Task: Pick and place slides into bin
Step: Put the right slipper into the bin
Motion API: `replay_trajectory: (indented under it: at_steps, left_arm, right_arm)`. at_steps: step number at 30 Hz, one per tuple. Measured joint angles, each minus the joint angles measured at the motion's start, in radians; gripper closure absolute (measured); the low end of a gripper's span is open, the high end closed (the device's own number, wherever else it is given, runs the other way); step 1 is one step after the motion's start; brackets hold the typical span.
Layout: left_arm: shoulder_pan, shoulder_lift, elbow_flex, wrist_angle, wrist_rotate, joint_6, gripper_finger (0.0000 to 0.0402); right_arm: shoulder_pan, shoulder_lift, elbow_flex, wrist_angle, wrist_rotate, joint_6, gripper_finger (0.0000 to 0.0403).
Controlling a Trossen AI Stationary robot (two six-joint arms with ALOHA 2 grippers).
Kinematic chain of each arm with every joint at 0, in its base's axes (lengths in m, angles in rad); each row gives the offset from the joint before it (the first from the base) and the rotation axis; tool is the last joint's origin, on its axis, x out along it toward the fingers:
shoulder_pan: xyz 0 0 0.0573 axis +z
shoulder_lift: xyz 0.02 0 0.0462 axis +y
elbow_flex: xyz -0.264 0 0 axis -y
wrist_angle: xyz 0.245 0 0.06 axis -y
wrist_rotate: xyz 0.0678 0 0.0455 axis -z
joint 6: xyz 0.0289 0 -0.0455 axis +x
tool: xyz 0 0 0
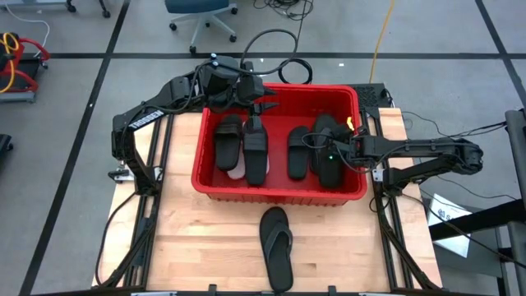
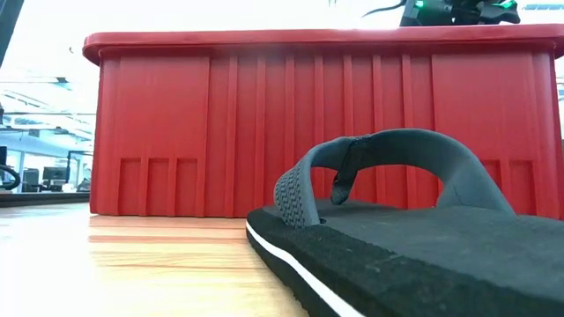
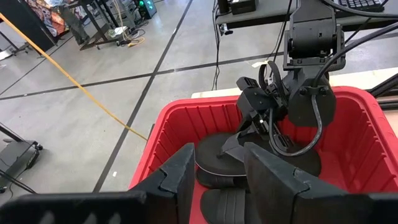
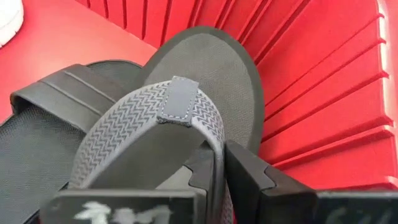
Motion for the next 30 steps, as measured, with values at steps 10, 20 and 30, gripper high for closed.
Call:
replay_trajectory:
  at_steps: [10, 20, 30]
  left_arm:
    - [0.000, 0.000, 0.000, 0.000, 0.001, 0.000, 0.0263]
    - [0.000, 0.000, 0.000, 0.000, 0.001, 0.001, 0.0263]
    - [0.000, 0.000, 0.000, 0.000, 0.001, 0.001, 0.0263]
  right_arm:
    - [0.002, -0.007, -0.002, 0.044, -0.002, -0.050, 0.0387]
    - [0.002, -0.008, -0.001, 0.055, -0.025, -0.103, 0.0396]
    - [0.001, -0.008, -0.001, 0.129, -0.036, -0.161, 0.0380]
